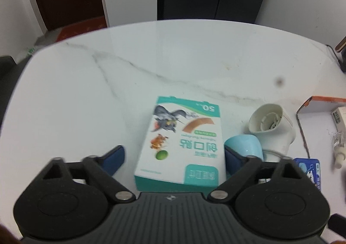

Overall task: Organize rigid objects
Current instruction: 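Close the left gripper on the teal box while the right grasps the blue tin, then lift and carry the teal box and blue tin toward the tray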

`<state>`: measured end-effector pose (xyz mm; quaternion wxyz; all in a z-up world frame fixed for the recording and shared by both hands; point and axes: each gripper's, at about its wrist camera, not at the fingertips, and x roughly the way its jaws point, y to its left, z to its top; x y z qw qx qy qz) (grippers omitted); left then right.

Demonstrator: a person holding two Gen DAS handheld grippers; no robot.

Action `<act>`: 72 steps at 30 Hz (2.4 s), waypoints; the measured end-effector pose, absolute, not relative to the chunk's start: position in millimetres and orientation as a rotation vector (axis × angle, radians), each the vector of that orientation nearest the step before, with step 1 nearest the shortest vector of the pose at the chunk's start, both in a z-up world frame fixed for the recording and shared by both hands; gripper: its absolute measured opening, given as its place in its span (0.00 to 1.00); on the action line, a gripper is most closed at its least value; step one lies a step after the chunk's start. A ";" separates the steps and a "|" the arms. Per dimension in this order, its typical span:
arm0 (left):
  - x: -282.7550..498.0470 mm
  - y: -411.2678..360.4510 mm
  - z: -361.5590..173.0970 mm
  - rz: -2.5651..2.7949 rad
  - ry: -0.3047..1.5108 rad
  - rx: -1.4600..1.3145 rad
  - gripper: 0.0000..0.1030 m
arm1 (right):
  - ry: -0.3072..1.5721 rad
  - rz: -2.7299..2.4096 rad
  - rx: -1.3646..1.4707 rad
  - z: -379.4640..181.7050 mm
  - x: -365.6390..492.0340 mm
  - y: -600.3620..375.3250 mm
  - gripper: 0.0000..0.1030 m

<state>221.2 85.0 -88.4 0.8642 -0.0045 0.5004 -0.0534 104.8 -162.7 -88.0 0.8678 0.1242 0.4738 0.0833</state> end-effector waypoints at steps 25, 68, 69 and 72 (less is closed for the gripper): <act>105.9 132.4 -38.1 0.001 0.888 -0.111 0.70 | 1.059 0.103 0.193 -118.2 146.5 -110.5 0.72; 39.4 -3.9 7.3 0.002 0.796 -0.114 0.70 | 0.853 0.364 0.186 -12.9 54.4 -197.3 0.72; 38.6 -6.5 7.5 0.000 0.797 -0.111 0.70 | 0.853 0.363 0.189 -13.0 54.0 -199.8 0.72; 36.5 -14.0 6.6 -0.007 0.802 -0.109 0.70 | 0.854 0.356 0.192 -14.0 51.7 -209.6 0.72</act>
